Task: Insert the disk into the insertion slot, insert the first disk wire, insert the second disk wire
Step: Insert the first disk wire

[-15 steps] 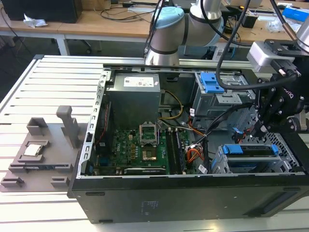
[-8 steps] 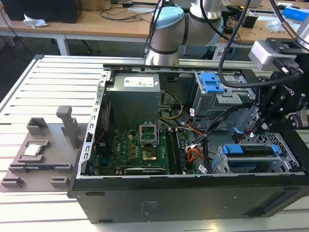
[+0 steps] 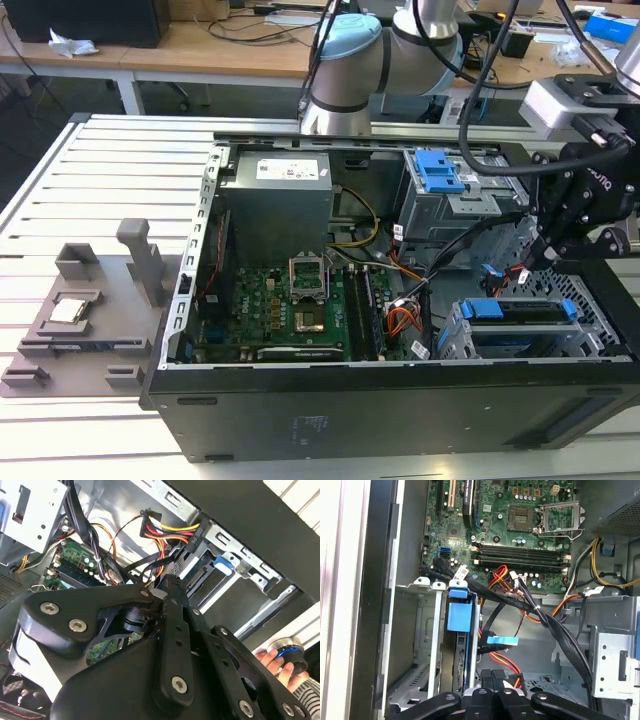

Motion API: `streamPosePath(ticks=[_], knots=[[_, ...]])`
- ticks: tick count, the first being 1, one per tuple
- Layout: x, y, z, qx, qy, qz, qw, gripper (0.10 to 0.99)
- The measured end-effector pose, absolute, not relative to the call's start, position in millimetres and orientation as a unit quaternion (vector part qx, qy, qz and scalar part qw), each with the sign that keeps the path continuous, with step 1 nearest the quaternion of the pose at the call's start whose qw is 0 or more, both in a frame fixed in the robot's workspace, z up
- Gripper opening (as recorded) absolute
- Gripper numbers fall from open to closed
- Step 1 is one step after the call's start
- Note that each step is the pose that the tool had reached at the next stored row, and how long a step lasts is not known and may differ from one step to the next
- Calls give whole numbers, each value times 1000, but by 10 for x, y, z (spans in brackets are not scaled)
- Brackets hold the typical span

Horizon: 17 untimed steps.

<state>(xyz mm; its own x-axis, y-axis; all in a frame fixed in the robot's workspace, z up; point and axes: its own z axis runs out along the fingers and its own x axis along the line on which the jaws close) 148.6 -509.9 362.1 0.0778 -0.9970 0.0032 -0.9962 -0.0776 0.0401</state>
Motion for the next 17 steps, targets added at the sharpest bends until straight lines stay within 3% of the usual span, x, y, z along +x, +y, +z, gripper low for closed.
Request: streamPosePath(ticks=[11, 13, 15, 17], knots=[[1568, -5097, 3620, 735, -677, -12, 17, 106], [1568, -5097, 3619, 735, -677, -12, 17, 235], [1568, -5097, 3620, 735, -677, -11, 17, 235], [1568, -5097, 3620, 735, -677, -11, 17, 361]])
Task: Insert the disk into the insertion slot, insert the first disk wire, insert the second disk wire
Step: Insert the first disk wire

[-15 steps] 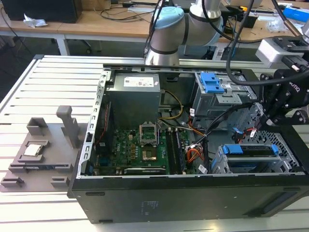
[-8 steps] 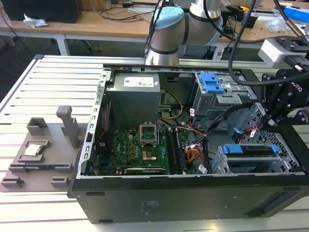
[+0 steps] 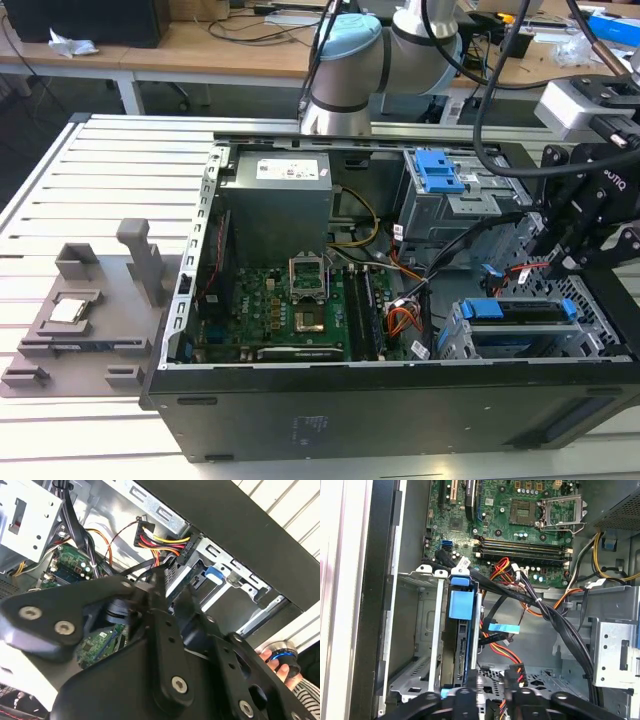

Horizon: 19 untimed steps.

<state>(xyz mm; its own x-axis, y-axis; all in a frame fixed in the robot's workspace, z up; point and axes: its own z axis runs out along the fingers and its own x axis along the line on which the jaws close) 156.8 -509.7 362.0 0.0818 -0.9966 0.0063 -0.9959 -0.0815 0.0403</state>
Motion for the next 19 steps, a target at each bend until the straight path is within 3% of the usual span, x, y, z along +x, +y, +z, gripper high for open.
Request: streamPosePath(ticks=[8, 12, 19], knots=[[1740, -5024, 3609, 736, -676, -7, 24, 361], [1844, -4996, 3566, 737, -674, 8, 44, 361], [1861, -4987, 3565, 738, -673, 8, 45, 349]])
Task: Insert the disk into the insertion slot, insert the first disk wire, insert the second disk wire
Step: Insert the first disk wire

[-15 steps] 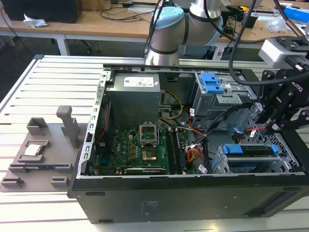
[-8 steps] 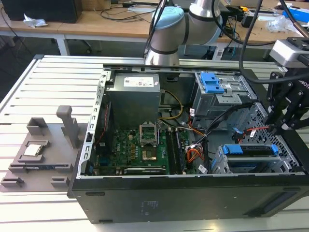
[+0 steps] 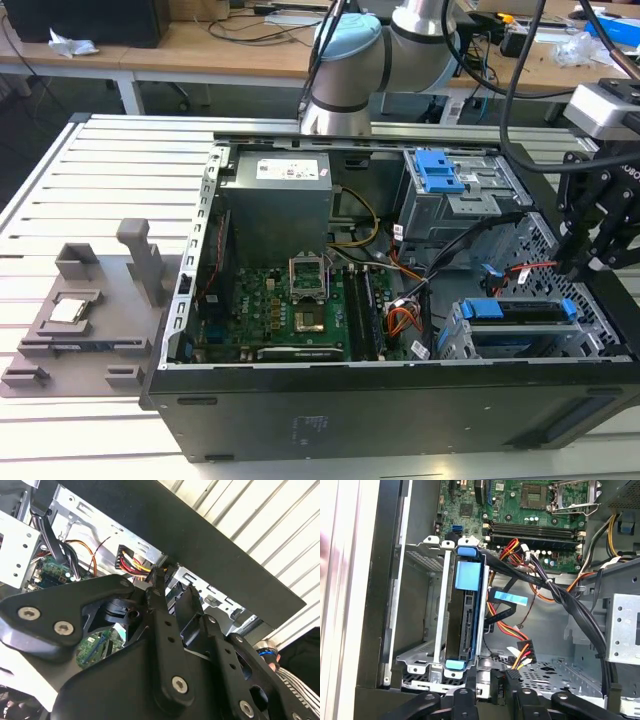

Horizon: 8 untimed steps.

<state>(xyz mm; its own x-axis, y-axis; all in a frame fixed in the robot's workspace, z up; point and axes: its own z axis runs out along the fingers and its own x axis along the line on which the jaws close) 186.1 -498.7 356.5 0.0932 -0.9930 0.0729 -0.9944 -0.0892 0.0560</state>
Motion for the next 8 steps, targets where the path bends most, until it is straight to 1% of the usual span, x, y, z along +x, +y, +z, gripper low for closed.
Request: streamPosePath(ticks=[2, 3, 8], knots=[[1862, -4986, 3567, 738, -673, 8, 46, 216], [1862, -4986, 3566, 738, -673, 8, 46, 169], [1862, -4985, 3565, 738, -673, 9, 46, 169]])
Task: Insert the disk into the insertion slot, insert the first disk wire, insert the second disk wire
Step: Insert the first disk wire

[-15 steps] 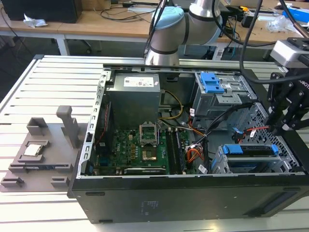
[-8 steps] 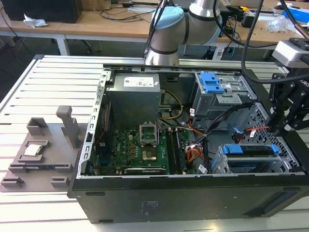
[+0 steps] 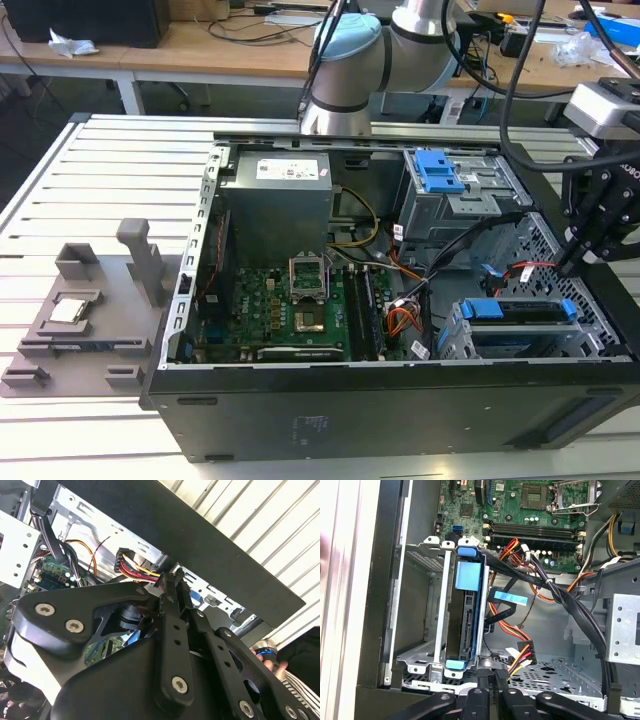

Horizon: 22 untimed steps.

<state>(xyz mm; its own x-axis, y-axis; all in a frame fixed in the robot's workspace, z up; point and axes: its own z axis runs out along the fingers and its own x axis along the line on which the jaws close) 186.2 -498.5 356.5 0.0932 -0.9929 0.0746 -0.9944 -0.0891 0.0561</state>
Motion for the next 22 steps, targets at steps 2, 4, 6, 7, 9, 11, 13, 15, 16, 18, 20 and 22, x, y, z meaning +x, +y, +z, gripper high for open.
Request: streamPosePath(ticks=[2, 4, 6, 7, 9, 11, 13, 15, 16, 18, 20, 22], knots=[[1862, -4985, 3568, 738, -673, 9, 46, 169], [1862, -4985, 3599, 738, -673, 9, 46, 169], [1854, -4985, 3607, 738, -673, 9, 46, 169], [1826, -4986, 3605, 738, -673, 9, 46, 169], [1783, -4989, 3600, 738, -673, 9, 46, 169], [1733, -4996, 3597, 738, -673, 9, 46, 169], [1684, -5025, 3592, 738, -673, 9, 46, 169], [1659, -5066, 3589, 738, -673, 9, 46, 169], [1654, -5093, 3589, 738, -673, 9, 46, 169], [1641, -5168, 3585, 738, -673, 9, 46, 169], [1640, -5196, 3585, 738, -673, 9, 46, 169], [1639, -5197, 3585, 738, -673, 9, 46, 169]])
